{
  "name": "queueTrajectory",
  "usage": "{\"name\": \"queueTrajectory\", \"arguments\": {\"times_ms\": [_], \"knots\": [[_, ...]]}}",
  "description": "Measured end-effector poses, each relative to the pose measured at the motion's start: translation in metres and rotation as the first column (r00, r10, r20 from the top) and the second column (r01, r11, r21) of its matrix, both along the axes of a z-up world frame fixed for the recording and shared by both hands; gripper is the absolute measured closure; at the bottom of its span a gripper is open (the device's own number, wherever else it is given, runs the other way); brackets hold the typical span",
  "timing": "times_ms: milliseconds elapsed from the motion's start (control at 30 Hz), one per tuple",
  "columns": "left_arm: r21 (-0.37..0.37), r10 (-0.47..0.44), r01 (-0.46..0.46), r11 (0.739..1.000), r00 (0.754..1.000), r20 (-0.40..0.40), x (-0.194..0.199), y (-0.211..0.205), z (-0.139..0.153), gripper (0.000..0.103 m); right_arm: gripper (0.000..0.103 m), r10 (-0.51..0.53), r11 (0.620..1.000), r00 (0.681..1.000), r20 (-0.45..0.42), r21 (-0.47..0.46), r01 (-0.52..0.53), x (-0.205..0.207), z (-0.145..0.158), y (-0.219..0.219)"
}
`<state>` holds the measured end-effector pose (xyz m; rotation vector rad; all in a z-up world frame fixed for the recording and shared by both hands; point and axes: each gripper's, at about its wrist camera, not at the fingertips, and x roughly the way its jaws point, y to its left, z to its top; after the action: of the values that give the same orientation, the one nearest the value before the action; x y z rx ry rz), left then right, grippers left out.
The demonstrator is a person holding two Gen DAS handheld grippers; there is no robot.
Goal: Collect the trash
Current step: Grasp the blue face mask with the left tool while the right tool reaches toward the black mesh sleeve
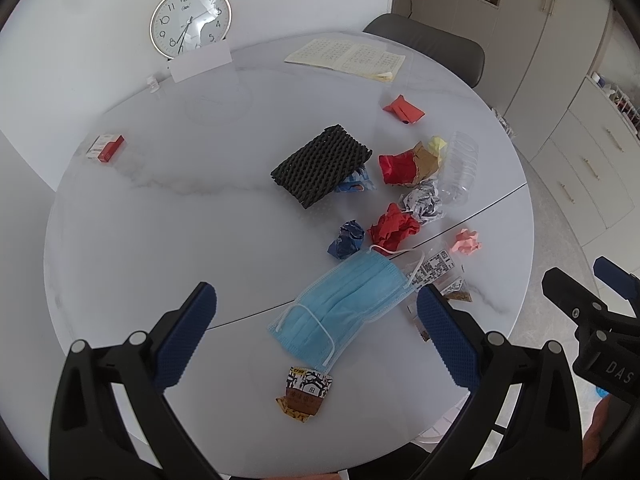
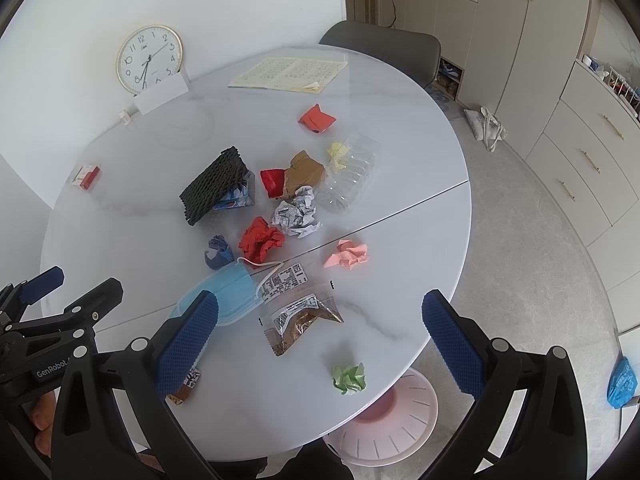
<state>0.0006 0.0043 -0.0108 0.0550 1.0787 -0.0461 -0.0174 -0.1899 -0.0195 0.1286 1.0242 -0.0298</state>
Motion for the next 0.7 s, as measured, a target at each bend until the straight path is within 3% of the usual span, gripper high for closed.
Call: {"name": "queueTrajectory", "arguments": {"times_ms": [267, 500, 700], "knots": [[0.012, -0.04, 0.041, 0.999, 0.999, -0.025, -0.011, 0.028, -0.033, 0.007, 0.002, -0.006, 1.0, 1.0, -0.009, 0.004, 0.006, -0.01, -0.028, -0.013], [0.06, -0.166, 0.172, 0.983, 0.982, -0.087, -0.022, 0.032, -0.084, 0.007, 0.002, -0.033, 0.997, 0.996, -0.08, 0.072, 0.039, -0.023, -0.066, -0.033], [0.002, -0.235, 0.237, 0.971, 0.965, -0.116, 0.002, 0.016, -0.12, 0.007, 0.002, -0.054, 0.998, 0.991, -0.125, 0.018, 0.057, -0.031, -0.082, -0.04]]}}
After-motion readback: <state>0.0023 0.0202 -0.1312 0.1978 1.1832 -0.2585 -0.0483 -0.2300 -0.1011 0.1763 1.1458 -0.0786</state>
